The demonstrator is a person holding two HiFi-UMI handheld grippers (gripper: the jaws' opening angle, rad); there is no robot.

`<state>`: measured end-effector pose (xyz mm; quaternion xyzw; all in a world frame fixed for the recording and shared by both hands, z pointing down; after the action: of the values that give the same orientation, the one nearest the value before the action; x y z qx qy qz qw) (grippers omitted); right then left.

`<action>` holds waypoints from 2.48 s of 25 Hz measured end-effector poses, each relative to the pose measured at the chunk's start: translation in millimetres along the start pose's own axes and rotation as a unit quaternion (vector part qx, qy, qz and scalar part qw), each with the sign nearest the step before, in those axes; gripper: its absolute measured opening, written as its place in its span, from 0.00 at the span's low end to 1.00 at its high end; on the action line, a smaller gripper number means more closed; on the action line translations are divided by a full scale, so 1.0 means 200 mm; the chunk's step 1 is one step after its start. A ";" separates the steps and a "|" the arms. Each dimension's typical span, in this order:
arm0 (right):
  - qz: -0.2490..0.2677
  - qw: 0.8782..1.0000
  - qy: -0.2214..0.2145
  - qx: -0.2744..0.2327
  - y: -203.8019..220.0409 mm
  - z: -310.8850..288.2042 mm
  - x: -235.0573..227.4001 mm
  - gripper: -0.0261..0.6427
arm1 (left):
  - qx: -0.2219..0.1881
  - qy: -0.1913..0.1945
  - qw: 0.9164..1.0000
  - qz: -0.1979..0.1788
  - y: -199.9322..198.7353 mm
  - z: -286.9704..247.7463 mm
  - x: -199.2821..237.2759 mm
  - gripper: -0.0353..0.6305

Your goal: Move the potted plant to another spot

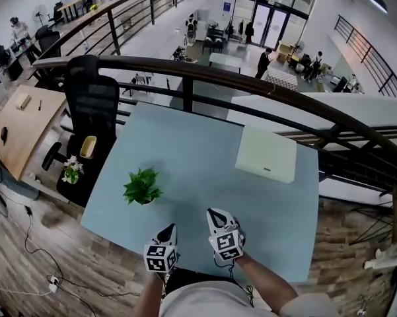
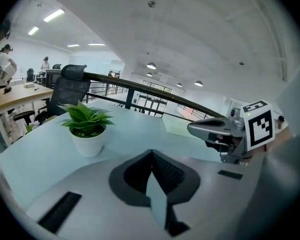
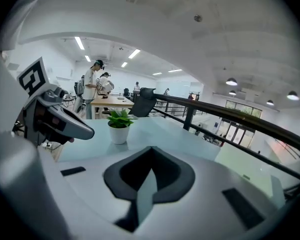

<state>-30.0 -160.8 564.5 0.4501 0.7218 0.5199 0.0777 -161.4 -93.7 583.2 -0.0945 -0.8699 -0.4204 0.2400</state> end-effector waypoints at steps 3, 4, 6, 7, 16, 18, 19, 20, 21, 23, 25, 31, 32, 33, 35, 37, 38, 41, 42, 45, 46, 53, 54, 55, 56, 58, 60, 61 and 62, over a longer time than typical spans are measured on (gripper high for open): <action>-0.010 1.000 0.021 -0.008 0.03 0.07 -0.11 0.04 | -0.004 0.015 1.000 0.001 -0.03 -0.07 -0.13 0.07; -0.017 1.000 0.023 -0.010 0.04 0.09 -0.15 0.04 | -0.006 0.021 1.000 0.001 -0.03 -0.10 -0.18 0.07; -0.036 0.999 0.027 -0.012 0.08 0.15 -0.20 0.04 | -0.006 0.029 1.000 -0.006 -0.03 -0.13 -0.27 0.07; -0.046 0.998 0.030 -0.013 0.11 0.17 -0.22 0.04 | -0.006 0.032 0.999 -0.012 -0.03 -0.15 -0.32 0.07; -0.103 0.991 0.077 -0.043 0.10 0.33 -0.41 0.04 | -0.010 0.085 0.995 -0.049 -0.10 -0.25 -0.59 0.07; -0.116 0.987 0.102 -0.050 0.06 0.38 -0.46 0.04 | -0.015 0.099 0.993 -0.061 -0.16 -0.23 -0.62 0.07; -0.121 0.985 0.115 -0.053 0.04 0.40 -0.48 0.04 | -0.021 0.107 0.992 -0.066 -0.20 -0.21 -0.63 0.07; -0.123 0.983 0.126 -0.058 0.00 0.43 -0.49 0.04 | -0.029 0.114 0.991 -0.071 -0.25 -0.18 -0.64 0.07; -0.120 0.981 0.137 -0.063 -0.04 0.46 -0.50 0.04 | -0.040 0.122 0.989 -0.075 -0.30 -0.15 -0.65 0.07; -0.114 0.978 0.155 -0.074 -0.13 0.50 -0.52 0.04 | -0.062 0.136 0.985 -0.084 -0.38 -0.09 -0.67 0.07; -0.111 0.975 0.170 -0.089 -0.23 0.54 -0.54 0.04 | -0.083 0.148 0.981 -0.094 -0.46 -0.03 -0.70 0.07; -0.071 0.968 0.200 -0.136 -0.54 0.66 -0.59 0.04 | -0.132 0.174 0.968 -0.125 -0.67 0.15 -0.76 0.07; -0.069 0.966 0.204 -0.144 -0.58 0.68 -0.59 0.04 | -0.141 0.175 0.966 -0.128 -0.70 0.18 -0.77 0.07; -0.067 0.964 0.209 -0.151 -0.63 0.71 -0.59 0.04 | -0.147 0.176 0.965 -0.131 -0.73 0.21 -0.78 0.07; -0.063 0.960 0.218 -0.165 -0.70 0.75 -0.59 0.04 | -0.158 0.179 0.961 -0.139 -0.77 0.26 -0.81 0.07; -0.060 0.957 0.224 -0.174 -0.74 0.77 -0.58 0.04 | -0.171 0.185 0.957 -0.144 -0.80 0.29 -0.83 0.07; -0.061 0.956 0.226 -0.175 -0.75 0.77 -0.58 0.04 | -0.177 0.188 0.955 -0.144 -0.81 0.30 -0.84 0.07; -0.061 0.956 0.228 -0.176 -0.76 0.77 -0.57 0.04 | -0.186 0.194 0.953 -0.143 -0.84 0.31 -0.84 0.07; -0.062 0.956 0.227 -0.175 -0.76 0.77 -0.56 0.04 | -0.186 0.194 0.953 -0.142 -0.84 0.32 -0.84 0.07; -0.062 0.957 0.226 -0.171 -0.76 0.76 -0.55 0.04 | -0.185 0.191 0.954 -0.137 -0.84 0.32 -0.82 0.07; -0.059 0.957 0.226 -0.171 -0.77 0.76 -0.55 0.04 | -0.184 0.190 0.955 -0.136 -0.84 0.32 -0.81 0.07; -0.060 0.959 0.217 -0.172 -0.77 0.70 -0.55 0.04 | -0.185 0.186 0.956 -0.131 -0.84 0.30 -0.79 0.07; -0.062 0.959 0.216 -0.172 -0.77 0.70 -0.55 0.04 | -0.184 0.185 0.956 -0.130 -0.84 0.30 -0.78 0.07; -0.063 0.960 0.214 -0.171 -0.77 0.69 -0.55 0.04 | -0.183 0.185 0.957 -0.130 -0.84 0.29 -0.78 0.07; -0.063 0.960 0.213 -0.171 -0.77 0.69 -0.55 0.04 | -0.183 0.184 0.957 -0.130 -0.84 0.29 -0.78 0.07; -0.058 0.961 0.212 -0.171 -0.78 0.68 -0.55 0.04 | -0.182 0.184 0.957 -0.129 -0.85 0.28 -0.78 0.07; -0.057 0.961 0.210 -0.171 -0.77 0.67 -0.55 0.04 | -0.184 0.183 0.957 -0.129 -0.85 0.27 -0.78 0.07; -0.057 0.961 0.208 -0.170 -0.77 0.67 -0.55 0.04 | -0.185 0.183 0.957 -0.128 -0.86 0.27 -0.78 0.07; -0.057 0.962 0.206 -0.170 -0.77 0.66 -0.55 0.04 | -0.187 0.182 0.957 -0.128 -0.86 0.27 -0.78 0.07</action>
<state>23.1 -159.2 340.2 0.2717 0.6478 0.7110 0.0318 -107.1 -154.1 359.1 0.0528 -0.7222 -0.6126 0.3169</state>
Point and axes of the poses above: the fingertips, and each gripper's own axes: z backward along the fingers, x to its left, y out of its underside, the point moved 1 cm from there along z, backward along the fingers, and after that the axes turned 15 degrees about z, right-handed, at the moved point
